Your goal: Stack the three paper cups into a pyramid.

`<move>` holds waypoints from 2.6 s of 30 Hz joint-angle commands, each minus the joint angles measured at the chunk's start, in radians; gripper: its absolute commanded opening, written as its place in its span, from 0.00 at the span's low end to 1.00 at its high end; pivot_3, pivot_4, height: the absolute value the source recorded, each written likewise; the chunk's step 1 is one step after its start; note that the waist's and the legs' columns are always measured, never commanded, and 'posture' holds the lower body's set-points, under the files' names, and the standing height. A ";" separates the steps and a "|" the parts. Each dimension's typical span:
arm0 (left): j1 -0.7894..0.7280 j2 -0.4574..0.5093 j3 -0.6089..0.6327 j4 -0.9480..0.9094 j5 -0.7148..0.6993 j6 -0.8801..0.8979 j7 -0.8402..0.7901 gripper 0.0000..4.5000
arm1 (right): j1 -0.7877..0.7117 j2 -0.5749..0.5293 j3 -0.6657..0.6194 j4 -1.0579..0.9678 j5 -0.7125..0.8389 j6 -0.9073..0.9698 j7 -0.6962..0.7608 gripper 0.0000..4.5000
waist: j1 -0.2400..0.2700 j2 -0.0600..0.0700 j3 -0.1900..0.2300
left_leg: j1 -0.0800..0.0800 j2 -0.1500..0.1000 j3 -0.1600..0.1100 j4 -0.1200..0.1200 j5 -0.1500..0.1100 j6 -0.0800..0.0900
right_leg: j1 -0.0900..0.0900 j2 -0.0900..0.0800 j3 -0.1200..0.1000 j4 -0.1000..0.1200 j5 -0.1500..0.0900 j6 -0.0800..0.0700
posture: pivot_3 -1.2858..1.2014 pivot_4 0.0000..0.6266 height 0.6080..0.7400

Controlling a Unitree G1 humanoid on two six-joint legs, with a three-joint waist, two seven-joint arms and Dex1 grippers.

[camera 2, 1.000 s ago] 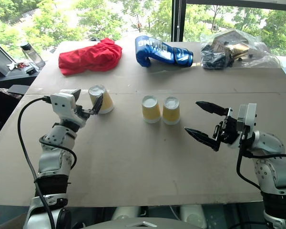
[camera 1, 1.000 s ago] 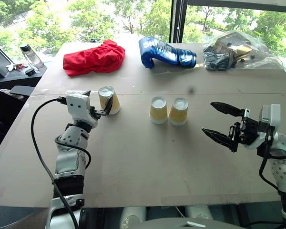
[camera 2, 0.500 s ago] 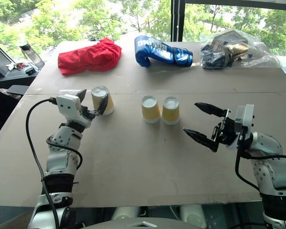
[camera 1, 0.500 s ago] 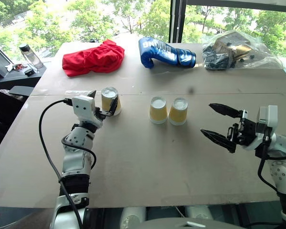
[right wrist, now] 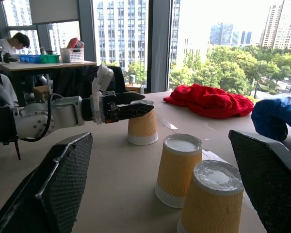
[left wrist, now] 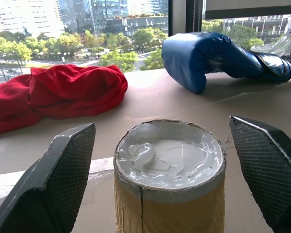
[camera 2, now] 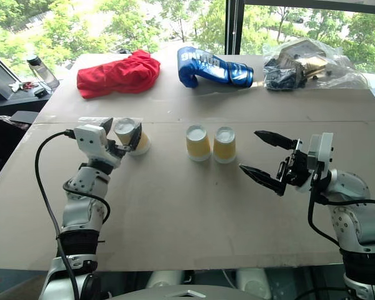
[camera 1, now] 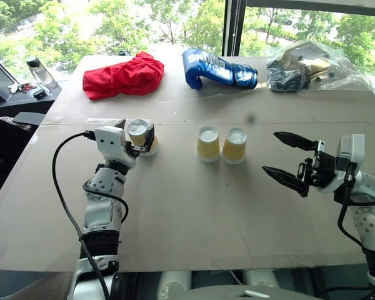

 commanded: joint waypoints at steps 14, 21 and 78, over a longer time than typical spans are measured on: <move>-0.049 0.006 0.002 0.037 -0.002 -0.001 -0.020 0.56 | -0.002 0.001 -0.002 -0.034 0.009 -0.008 -0.006 1.00 | 0.000 0.000 0.000 | 0.000 0.000 0.000 0.000 0.000 0.000 | 0.000 0.000 0.000 0.000 0.000 0.000 | 0.52 0.24 1.00; -0.098 0.021 -0.008 -0.015 -0.038 0.040 -0.064 0.56 | -0.002 -0.004 -0.005 -0.040 0.018 -0.002 -0.007 1.00 | 0.001 0.000 0.000 | 0.000 0.000 0.000 0.000 0.000 0.000 | 0.000 0.000 0.000 0.000 0.000 0.000 | 0.52 0.24 1.00; -0.556 -0.006 -0.293 0.045 -0.136 0.429 -0.673 0.99 | 0.098 -0.027 -0.087 -0.065 0.003 0.009 -0.147 1.00 | 0.001 0.000 0.002 | -0.003 -0.001 -0.001 0.001 0.001 -0.001 | -0.001 0.005 0.001 -0.002 0.000 0.000 | 0.52 0.24 1.00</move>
